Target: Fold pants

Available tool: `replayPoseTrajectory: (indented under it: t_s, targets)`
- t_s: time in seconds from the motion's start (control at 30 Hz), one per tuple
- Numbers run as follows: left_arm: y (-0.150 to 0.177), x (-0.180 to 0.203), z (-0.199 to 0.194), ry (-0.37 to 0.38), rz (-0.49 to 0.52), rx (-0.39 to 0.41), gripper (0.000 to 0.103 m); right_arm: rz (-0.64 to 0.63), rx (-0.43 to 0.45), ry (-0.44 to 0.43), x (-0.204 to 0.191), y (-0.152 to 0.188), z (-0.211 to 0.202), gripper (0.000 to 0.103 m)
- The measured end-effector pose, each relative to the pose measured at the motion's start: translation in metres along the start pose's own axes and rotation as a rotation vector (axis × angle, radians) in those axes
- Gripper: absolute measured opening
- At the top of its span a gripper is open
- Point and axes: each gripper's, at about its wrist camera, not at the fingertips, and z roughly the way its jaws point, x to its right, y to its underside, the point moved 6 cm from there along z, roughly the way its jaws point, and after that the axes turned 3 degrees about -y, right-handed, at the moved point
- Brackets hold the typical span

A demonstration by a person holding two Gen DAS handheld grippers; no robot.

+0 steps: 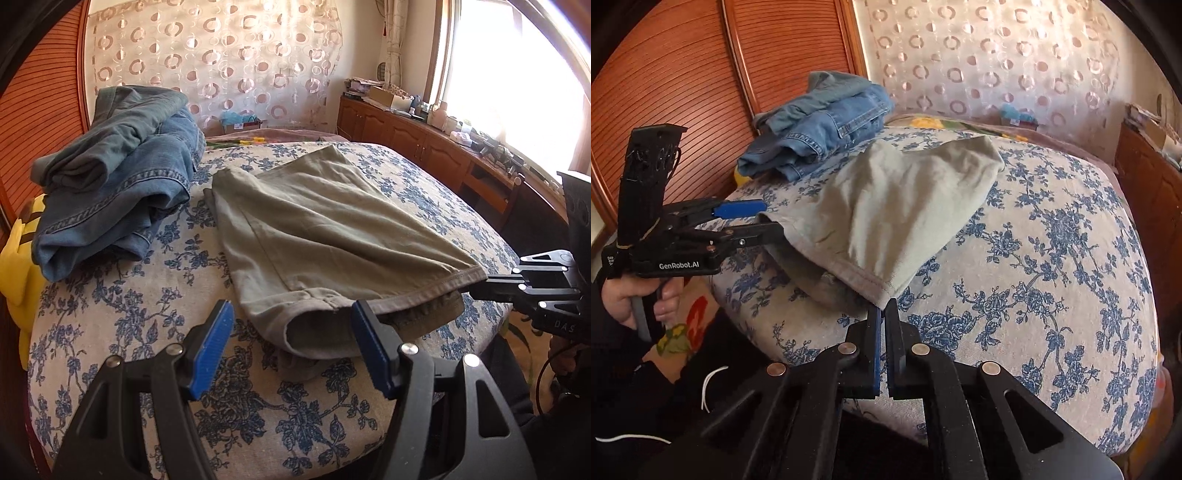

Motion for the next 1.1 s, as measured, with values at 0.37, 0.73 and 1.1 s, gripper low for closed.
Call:
replayPoseTrajectory:
  t_s: [0.37,0.73,1.1]
  targets:
    - [-0.017,-0.013,-0.004,-0.016,-0.030,0.043,0.065,0.019,0.089,0.005,0.005,-0.021,-0.016,0.017]
    - [0.017,-0.029,0.032,-0.056,-0.054,-0.082,0.059,0.034,0.009,0.005,0.005,-0.015,0.030,0.022]
    - [0.024,-0.025,0.028,-0.049,-0.055,-0.072,0.059,0.059,-0.020,0.046,0.014,0.003,0.036,0.034]
